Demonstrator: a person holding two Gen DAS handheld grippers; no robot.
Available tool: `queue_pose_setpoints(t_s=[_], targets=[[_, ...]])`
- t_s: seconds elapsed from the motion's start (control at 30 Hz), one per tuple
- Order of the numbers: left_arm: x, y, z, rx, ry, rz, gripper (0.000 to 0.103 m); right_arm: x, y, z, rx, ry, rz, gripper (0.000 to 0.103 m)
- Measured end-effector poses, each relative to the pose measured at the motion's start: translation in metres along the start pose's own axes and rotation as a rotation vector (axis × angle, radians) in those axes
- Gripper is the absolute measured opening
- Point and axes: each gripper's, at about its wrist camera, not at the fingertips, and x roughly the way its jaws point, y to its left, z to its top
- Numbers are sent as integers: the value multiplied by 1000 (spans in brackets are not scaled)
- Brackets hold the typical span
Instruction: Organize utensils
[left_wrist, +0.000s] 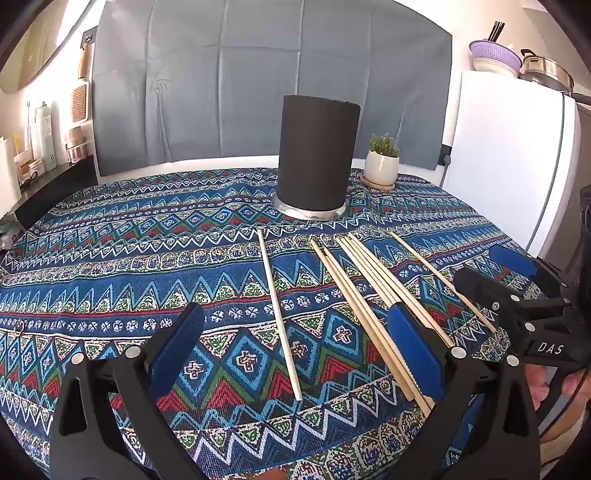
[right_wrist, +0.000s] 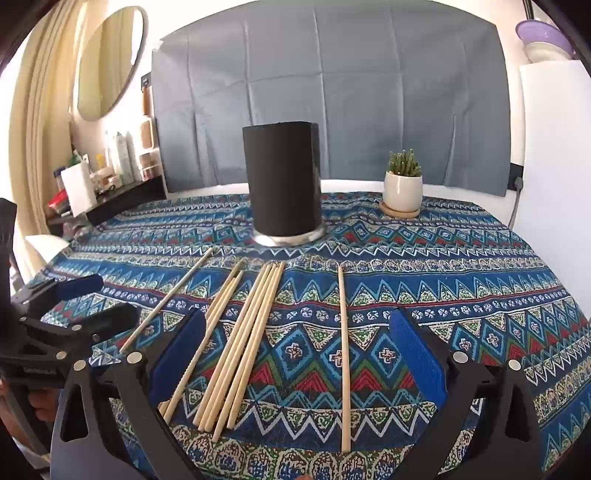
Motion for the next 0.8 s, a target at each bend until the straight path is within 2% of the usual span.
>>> queue_pose_setpoints(t_s=[0.27, 0.3, 0.8], targets=[[-2, 4, 0, -22, 9, -17, 97, -1, 3, -3, 0, 2, -3, 95], [4, 2, -4, -3, 0, 2, 97, -2, 3, -4, -1, 1, -3, 95], [6, 2, -3, -9, 16, 1, 97, 2, 3, -3, -8, 8, -7, 95]])
